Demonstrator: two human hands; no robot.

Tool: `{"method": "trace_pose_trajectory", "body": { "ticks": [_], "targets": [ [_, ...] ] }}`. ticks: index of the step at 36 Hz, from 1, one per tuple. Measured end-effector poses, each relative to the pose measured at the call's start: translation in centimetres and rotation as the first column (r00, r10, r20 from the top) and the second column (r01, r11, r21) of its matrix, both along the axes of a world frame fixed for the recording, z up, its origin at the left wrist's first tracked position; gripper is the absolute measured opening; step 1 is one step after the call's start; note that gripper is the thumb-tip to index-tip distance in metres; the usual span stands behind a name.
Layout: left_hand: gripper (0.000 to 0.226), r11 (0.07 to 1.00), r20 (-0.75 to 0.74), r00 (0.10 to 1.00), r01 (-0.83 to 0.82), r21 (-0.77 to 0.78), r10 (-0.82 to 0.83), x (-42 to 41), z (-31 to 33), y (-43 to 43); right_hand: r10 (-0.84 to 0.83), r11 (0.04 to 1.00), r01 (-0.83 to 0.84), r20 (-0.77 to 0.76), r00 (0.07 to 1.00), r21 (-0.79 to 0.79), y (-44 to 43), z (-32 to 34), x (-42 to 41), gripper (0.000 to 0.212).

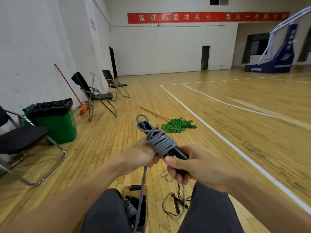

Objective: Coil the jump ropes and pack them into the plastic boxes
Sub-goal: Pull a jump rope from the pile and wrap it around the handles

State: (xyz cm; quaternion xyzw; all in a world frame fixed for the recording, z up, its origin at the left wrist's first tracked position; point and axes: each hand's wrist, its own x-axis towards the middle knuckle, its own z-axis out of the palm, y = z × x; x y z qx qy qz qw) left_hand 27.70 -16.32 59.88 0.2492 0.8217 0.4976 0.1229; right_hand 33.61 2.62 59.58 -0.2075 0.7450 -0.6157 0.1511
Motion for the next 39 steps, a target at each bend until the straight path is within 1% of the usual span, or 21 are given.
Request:
{"method": "trace_pose_trajectory", "body": {
  "ticks": [2, 6, 10, 15, 17, 18, 20, 22, 24, 27, 29, 32, 34, 36, 39],
  "targets": [
    [0.038, 0.999, 0.034, 0.999, 0.023, 0.033, -0.025, 1.0, 0.8, 0.6, -0.048, 0.999, 0.048, -0.046, 0.998, -0.016, -0.1, -0.1, -0.3, 0.013],
    [0.032, 0.997, 0.112, 0.993, -0.049, 0.063, 0.042, 1.6, 0.6, 1.4, -0.142, 0.989, 0.138, -0.074, 0.987, -0.062, 0.0, -0.2, -1.0, 0.018],
    [0.031, 0.996, 0.115, 0.991, -0.079, 0.045, 0.074, 1.6, 0.1, 1.5, -0.205, 0.978, 0.203, -0.087, 0.975, -0.040, 0.1, -0.9, -1.4, 0.024],
    [0.034, 0.999, 0.169, 0.985, -0.040, 0.011, 0.037, 2.0, -1.0, 1.5, -0.286, 0.958, 0.283, -0.076, 0.955, -0.051, 0.9, -1.4, -2.2, 0.021],
    [0.031, 0.999, 0.161, 0.986, -0.038, -0.030, 0.042, 2.1, -1.4, 1.6, -0.296, 0.955, 0.294, -0.069, 0.953, -0.029, 1.2, -1.7, -2.5, 0.025],
    [0.030, 0.997, 0.135, 0.989, -0.044, -0.065, 0.052, 2.2, -1.5, 1.6, -0.298, 0.954, 0.298, -0.071, 0.952, -0.014, 1.2, -1.8, -2.6, 0.027],
    [0.027, 0.983, -0.003, 0.999, -0.053, -0.175, 0.053, 2.3, -1.7, 1.9, -0.311, 0.950, 0.313, -0.072, 0.948, 0.016, 1.2, -2.2, -2.8, 0.027],
    [0.022, 0.941, -0.189, 0.982, -0.070, -0.332, 0.007, 2.4, -1.7, 2.0, -0.332, 0.940, 0.336, -0.076, 0.940, 0.051, 1.1, -2.4, -3.0, 0.023],
    [0.017, 0.892, -0.289, 0.957, -0.107, -0.439, -0.027, 2.5, -1.5, 2.0, -0.338, 0.933, 0.347, -0.099, 0.936, 0.093, 1.0, -2.5, -3.2, 0.021],
    [0.017, 0.826, -0.358, 0.931, -0.149, -0.543, -0.067, 2.4, -0.9, 1.7, -0.322, 0.926, 0.343, -0.146, 0.936, 0.157, 0.9, -2.5, -3.3, 0.021],
    [0.018, 0.766, -0.410, 0.904, -0.175, -0.618, -0.124, 2.5, -0.3, 1.5, -0.332, 0.903, 0.365, -0.172, 0.928, 0.226, 1.2, -2.5, -3.4, 0.022],
    [0.026, 0.659, -0.491, 0.839, -0.234, -0.715, -0.235, 2.6, 0.7, 1.2, -0.347, 0.860, 0.378, -0.150, 0.926, 0.342, 1.9, -2.8, -3.6, 0.029],
    [0.028, 0.621, -0.526, 0.794, -0.253, -0.742, -0.305, 2.7, 1.4, 1.1, -0.314, 0.850, 0.324, -0.093, 0.945, 0.416, 2.3, -2.8, -3.5, 0.029],
    [0.029, 0.605, -0.541, 0.755, -0.245, -0.757, -0.371, 2.7, 1.9, 1.1, -0.248, 0.854, 0.226, -0.015, 0.969, 0.468, 2.6, -2.5, -3.2, 0.027],
    [0.028, 0.596, -0.515, 0.728, -0.183, -0.782, -0.453, 2.4, 2.5, 1.3, -0.135, 0.830, 0.071, 0.076, 0.988, 0.553, 2.6, -1.8, -2.7, 0.026]
  ]
}}
